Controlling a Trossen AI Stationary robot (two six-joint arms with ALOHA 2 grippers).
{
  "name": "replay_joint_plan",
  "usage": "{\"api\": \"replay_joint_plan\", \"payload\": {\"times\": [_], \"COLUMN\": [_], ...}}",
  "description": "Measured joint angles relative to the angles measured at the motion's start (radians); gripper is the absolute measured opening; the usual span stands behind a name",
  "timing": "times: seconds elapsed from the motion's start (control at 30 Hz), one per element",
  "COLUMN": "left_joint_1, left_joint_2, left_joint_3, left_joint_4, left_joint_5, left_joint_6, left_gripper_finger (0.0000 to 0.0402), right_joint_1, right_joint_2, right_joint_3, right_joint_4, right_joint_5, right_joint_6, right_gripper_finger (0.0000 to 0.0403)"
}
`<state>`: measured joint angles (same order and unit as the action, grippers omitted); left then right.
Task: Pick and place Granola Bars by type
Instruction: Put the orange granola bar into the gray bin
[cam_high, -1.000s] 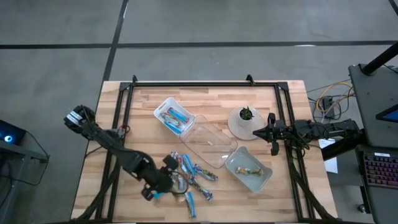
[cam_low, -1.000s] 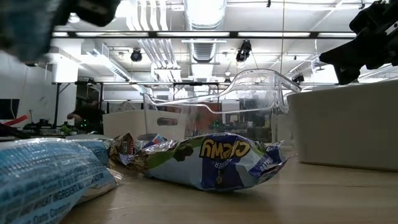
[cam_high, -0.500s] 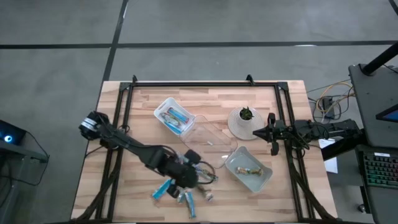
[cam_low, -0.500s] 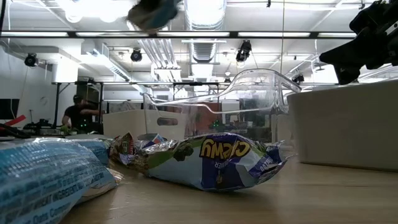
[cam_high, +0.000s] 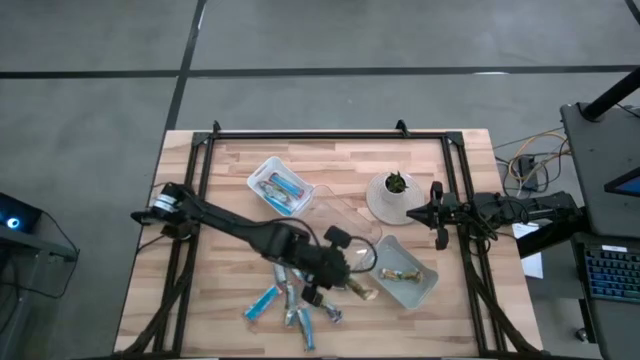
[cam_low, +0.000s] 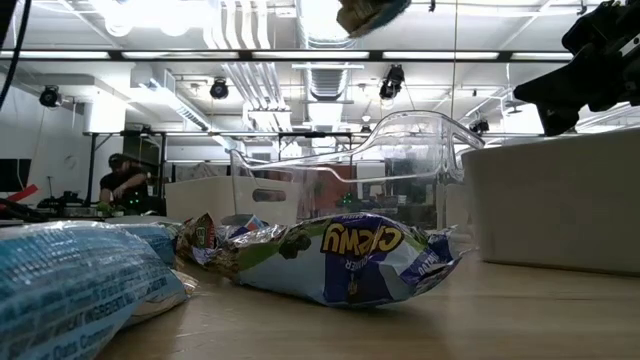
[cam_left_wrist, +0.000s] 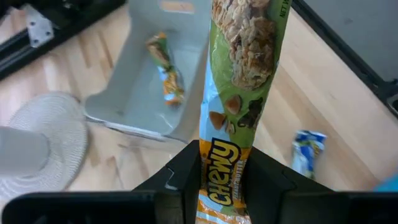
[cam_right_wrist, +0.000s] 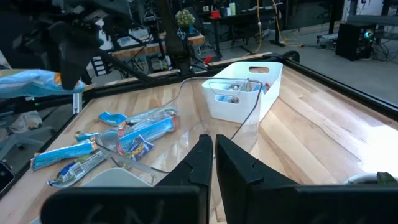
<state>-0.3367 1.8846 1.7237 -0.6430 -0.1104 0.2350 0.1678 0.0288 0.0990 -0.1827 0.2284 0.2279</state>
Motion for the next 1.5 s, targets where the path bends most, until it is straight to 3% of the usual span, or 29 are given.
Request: {"api": "replay_joint_plan", "payload": {"times": [0.3,0.77,1.5], "left_joint_1": [0.09,0.143,0.151], "left_joint_2": [0.001,0.009,0.193], "left_joint_3": [0.004,0.004,0.004], "left_joint_4": [0.085,0.352,0.726], "left_joint_5": [0.005,0.139,0.246], "left_joint_6": [0.0,-0.107,-0.145], "left_gripper_finger": [0.0085,0.0085,0.0085], "right_joint_1": [0.0,0.0,0.0], "right_joint_2": [0.0,0.0,0.001], "right_joint_3": [0.0,0.0,0.0], "right_joint_4": [0.0,0.0,0.001], "right_joint_5": [0.0,0.0,0.001], "right_joint_6": [0.0,0.0,0.0], "right_gripper_finger": [0.0013,0.0013,0.0013]}}
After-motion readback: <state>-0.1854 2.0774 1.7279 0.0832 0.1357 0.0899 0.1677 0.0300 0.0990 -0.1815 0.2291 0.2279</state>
